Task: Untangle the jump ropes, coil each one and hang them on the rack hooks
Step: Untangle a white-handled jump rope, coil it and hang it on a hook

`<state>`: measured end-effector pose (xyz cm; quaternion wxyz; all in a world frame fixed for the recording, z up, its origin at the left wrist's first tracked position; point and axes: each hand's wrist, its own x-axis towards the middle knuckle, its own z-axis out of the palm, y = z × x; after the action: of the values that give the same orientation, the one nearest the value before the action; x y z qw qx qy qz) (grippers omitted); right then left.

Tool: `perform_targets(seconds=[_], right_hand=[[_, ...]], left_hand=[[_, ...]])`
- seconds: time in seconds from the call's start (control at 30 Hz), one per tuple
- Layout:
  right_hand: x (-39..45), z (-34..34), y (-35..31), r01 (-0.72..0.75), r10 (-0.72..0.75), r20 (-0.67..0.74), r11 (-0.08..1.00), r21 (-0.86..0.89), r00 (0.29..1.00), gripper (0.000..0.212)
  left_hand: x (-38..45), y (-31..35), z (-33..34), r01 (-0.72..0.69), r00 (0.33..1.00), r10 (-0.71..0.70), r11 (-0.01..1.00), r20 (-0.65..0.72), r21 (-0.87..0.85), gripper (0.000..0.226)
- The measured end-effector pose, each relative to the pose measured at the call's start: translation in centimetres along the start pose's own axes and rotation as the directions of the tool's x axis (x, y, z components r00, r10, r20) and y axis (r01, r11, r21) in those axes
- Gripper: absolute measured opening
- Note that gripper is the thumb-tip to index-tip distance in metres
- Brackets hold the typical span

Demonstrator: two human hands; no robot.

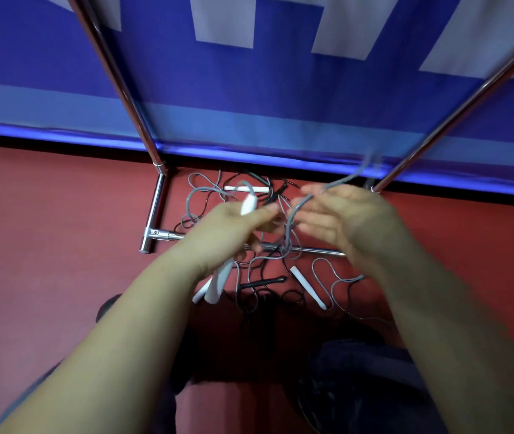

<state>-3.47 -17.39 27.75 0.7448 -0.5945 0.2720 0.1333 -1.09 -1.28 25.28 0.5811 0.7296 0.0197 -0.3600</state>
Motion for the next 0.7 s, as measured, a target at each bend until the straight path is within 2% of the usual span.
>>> perform_targets(seconds=[0.07, 0.13, 0.23, 0.33, 0.47, 0.53, 0.57, 0.6, 0.63, 0.67, 0.7], right_hand=[[0.2, -0.4, -0.7, -0.015, 0.026, -0.034, 0.961, 0.276, 0.999, 0.017], [0.2, -0.4, -1.0, -0.030, 0.052, -0.041, 0.911, 0.412, 0.998, 0.021], [0.1, 0.0, -0.8, -0.062, 0.070, -0.002, 0.894, 0.443, 0.998, 0.022], [0.1, 0.2, -0.6, -0.069, 0.067, 0.019, 0.894, 0.442, 0.998, 0.021], [0.2, 0.0, -0.7, -0.055, 0.046, 0.030, 0.896, 0.441, 0.998, 0.019], [0.1, 0.1, -0.7, -0.041, 0.027, 0.051, 0.957, 0.286, 0.998, 0.014], [0.1, 0.1, -0.5, -0.016, 0.010, 0.062, 0.995, 0.095, 0.998, 0.010], [0.0, 0.2, -0.1, 0.022, -0.009, 0.077, 0.987, -0.157, 0.997, 0.006], [-0.1, 0.3, 0.4, 0.070, -0.028, 0.110, 0.912, -0.404, 0.994, 0.007], [-0.2, 0.4, 0.9, 0.118, -0.029, 0.161, 0.806, -0.580, 0.987, 0.008], [-0.3, 0.6, 1.4, 0.157, -0.005, 0.220, 0.719, -0.677, 0.975, 0.008]], left_hand=[[-0.5, -0.1, 0.3, -0.005, 0.995, -0.005, 0.996, 0.099, 0.093, 0.021], [-0.5, -0.1, 0.5, -0.054, 0.991, 0.043, 0.994, 0.123, 0.092, 0.013], [-0.1, -0.4, 0.4, -0.095, 0.993, 0.091, 0.994, 0.075, 0.045, 0.019], [0.0, -0.4, 0.5, -0.092, 0.994, 0.088, 0.994, 0.059, 0.066, 0.007], [0.1, -0.5, 0.4, -0.085, 0.996, 0.085, 0.996, 0.030, -0.017, 0.016], [0.2, -0.3, 0.3, -0.097, 0.995, 0.099, 0.987, 0.012, -0.129, 0.017], [0.3, -0.1, 0.3, -0.100, 0.995, 0.103, 0.975, 0.002, -0.198, 0.018], [0.3, 0.1, 0.2, -0.098, 0.995, 0.100, 0.956, -0.006, -0.278, 0.019], [0.3, 0.3, 0.1, -0.095, 0.995, 0.096, 0.929, -0.013, -0.358, 0.020], [0.3, 0.5, 0.0, -0.090, 0.996, 0.090, 0.898, -0.019, -0.431, 0.021], [0.3, 0.5, -0.2, -0.084, 0.996, 0.086, 0.869, -0.019, -0.488, 0.022]])
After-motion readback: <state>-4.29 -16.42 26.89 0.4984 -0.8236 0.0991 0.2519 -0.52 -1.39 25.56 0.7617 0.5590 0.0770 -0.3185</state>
